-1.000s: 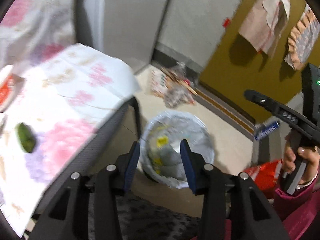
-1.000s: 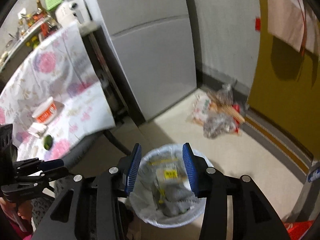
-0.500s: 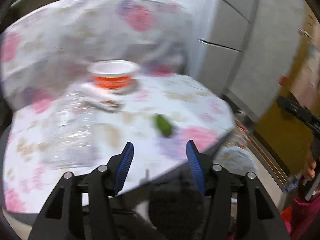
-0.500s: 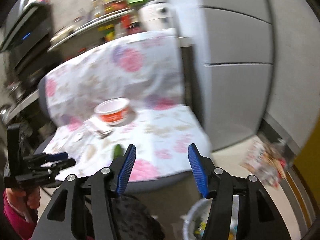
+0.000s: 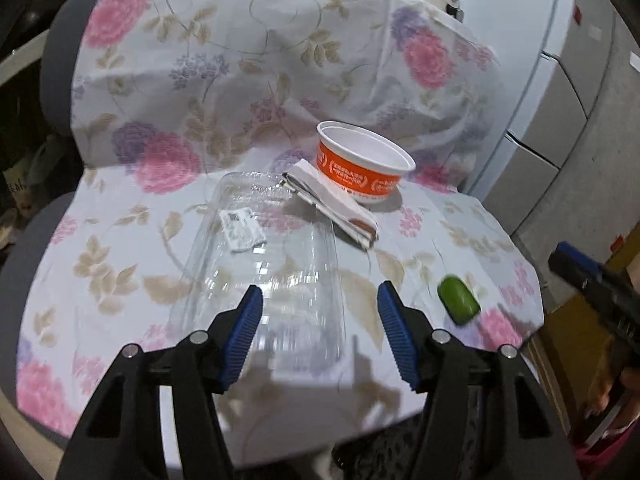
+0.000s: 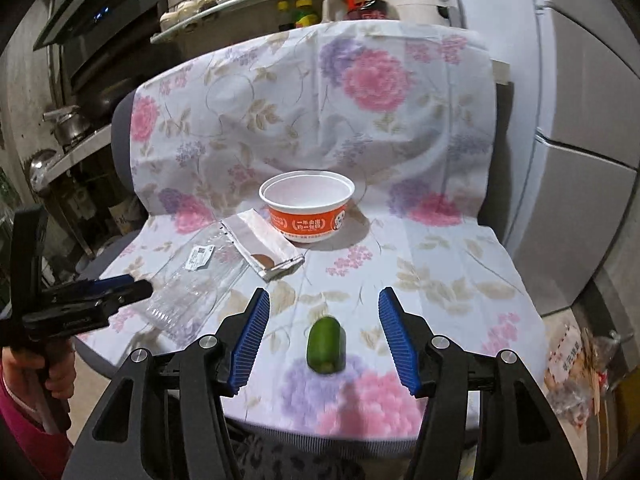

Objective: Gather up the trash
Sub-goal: 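Return the left tool to the chair and grasp the white paper strip, then lift the paper strip with the left tool while the right tool grasps the green cucumber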

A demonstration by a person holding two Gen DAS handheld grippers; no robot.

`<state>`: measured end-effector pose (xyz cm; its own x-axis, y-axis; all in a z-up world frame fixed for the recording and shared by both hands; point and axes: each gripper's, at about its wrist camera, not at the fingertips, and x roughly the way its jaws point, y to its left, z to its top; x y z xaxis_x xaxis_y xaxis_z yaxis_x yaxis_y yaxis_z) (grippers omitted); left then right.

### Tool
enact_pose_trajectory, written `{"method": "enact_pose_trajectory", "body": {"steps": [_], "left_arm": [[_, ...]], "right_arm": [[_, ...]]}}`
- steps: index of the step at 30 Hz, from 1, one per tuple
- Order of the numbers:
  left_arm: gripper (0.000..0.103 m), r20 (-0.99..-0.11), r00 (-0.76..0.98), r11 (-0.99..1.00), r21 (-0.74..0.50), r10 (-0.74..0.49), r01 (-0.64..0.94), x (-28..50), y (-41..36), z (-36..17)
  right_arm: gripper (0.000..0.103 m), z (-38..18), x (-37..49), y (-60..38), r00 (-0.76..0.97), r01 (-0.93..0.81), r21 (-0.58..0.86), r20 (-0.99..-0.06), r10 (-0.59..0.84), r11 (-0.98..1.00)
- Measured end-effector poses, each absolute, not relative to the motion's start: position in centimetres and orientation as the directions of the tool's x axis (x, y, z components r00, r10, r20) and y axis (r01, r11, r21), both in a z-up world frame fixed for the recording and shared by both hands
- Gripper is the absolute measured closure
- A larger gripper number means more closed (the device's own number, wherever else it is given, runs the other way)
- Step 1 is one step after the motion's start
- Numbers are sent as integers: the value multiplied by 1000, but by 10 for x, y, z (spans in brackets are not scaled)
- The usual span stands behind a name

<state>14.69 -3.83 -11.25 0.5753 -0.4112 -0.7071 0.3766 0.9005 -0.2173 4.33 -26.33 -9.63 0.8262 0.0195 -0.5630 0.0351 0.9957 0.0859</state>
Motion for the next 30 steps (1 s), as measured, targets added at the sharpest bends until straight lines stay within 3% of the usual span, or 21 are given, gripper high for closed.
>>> {"method": "enact_pose_trajectory", "body": {"steps": [19,22,24,26,30], "left_arm": [[52,-769,394,864,-445,-504,237,295,-83,-172],[67,-740,367,825,-525,-564,209,304,-82,-180],[86,-710,365,796,-568,-602,208,305,-80,-178],[97,-685,380,781,-580,-621,231,301,-79,-170],[102,-621,464,771,-565,-632,294,276,-71,-137]], "right_arm": [[45,-121,117,-296,806,70,94,-592,-1,993],[45,-123,117,-299,802,73,96,-597,-2,993],[45,-121,113,-299,803,74,94,-596,-4,993],[45,-119,109,-299,806,76,91,-592,-7,993],[45,-110,95,-298,818,80,91,-575,-13,993]]}}
